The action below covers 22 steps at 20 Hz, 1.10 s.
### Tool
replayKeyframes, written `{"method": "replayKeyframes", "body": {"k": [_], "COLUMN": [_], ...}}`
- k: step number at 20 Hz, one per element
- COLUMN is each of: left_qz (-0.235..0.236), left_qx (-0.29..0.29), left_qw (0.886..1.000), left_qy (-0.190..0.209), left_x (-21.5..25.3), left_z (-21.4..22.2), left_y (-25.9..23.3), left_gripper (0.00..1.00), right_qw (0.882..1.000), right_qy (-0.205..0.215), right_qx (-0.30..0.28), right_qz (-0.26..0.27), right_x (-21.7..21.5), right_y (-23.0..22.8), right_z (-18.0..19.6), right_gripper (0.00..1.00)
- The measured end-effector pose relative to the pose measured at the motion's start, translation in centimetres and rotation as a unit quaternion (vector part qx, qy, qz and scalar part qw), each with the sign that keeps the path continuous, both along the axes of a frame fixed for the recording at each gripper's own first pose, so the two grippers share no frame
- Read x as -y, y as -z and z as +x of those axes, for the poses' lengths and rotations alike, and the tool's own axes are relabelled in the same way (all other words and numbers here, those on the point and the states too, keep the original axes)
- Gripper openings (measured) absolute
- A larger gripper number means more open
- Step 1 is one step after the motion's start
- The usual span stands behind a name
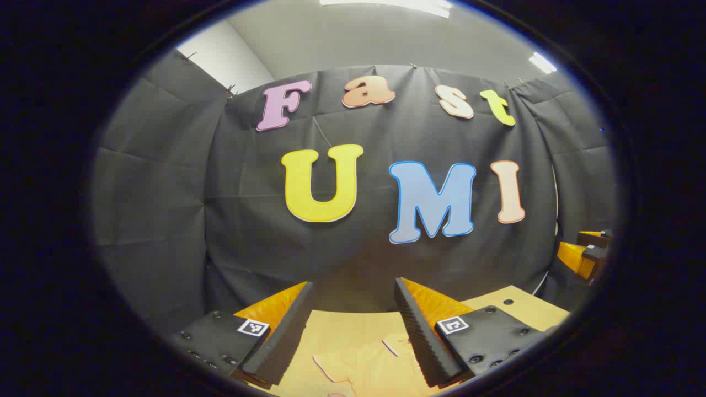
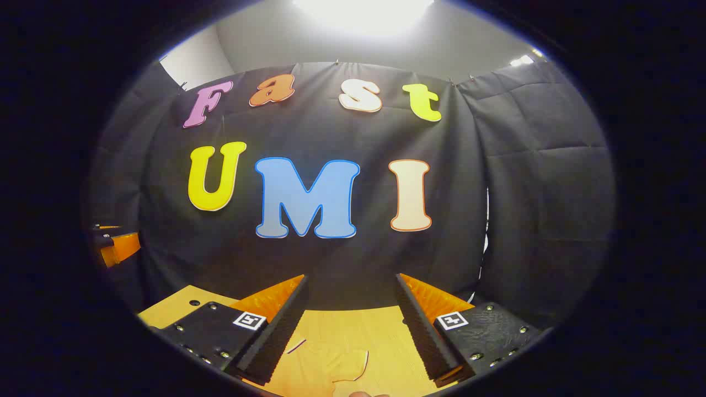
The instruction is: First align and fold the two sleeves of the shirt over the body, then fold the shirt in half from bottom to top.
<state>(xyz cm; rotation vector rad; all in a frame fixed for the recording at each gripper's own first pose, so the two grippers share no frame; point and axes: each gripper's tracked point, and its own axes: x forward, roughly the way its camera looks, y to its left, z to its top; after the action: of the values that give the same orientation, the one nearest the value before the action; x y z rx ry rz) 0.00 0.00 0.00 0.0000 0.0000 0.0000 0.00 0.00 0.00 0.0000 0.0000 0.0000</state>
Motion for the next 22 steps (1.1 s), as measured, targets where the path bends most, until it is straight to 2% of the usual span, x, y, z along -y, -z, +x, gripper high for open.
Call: {"method": "replayKeyframes", "body": {"k": [5, 9, 12, 15, 20, 22], "left_qz": [0.022, 0.032, 0.037, 0.042, 0.051, 0.054], "left_qx": [0.003, 0.002, 0.000, -0.005, -0.012, -0.016], "left_qw": [1.000, 0.999, 0.999, 0.999, 0.999, 0.998], "left_qy": [0.010, 0.014, 0.014, 0.011, -0.005, -0.014], "left_x": [0.7, 1.2, 1.1, 1.0, 0.2, -0.5], "left_z": [0.4, 0.7, 0.7, 0.7, 0.9, 1.0], "left_y": [-0.6, -0.9, -0.9, -0.8, -0.7, -0.5], "left_gripper": [0.94, 0.94, 0.94, 0.94, 0.94, 0.94], "right_qw": [1.000, 0.999, 0.998, 0.992, 0.973, 0.961], "right_qy": [0.011, 0.015, 0.012, 0.000, -0.002, 0.007], "right_qx": [-0.007, -0.030, -0.068, -0.125, -0.229, -0.273], "right_qz": [0.005, 0.002, -0.007, 0.005, 0.032, 0.033], "right_x": [0.2, 0.7, 0.9, 0.6, 0.5, 0.9], "right_y": [0.6, 2.8, 6.6, 11.2, 21.5, 26.1], "right_z": [0.8, 1.6, 2.8, 4.3, 7.1, 7.9], "right_gripper": [0.96, 0.96, 0.97, 0.97, 0.97, 0.97]}}
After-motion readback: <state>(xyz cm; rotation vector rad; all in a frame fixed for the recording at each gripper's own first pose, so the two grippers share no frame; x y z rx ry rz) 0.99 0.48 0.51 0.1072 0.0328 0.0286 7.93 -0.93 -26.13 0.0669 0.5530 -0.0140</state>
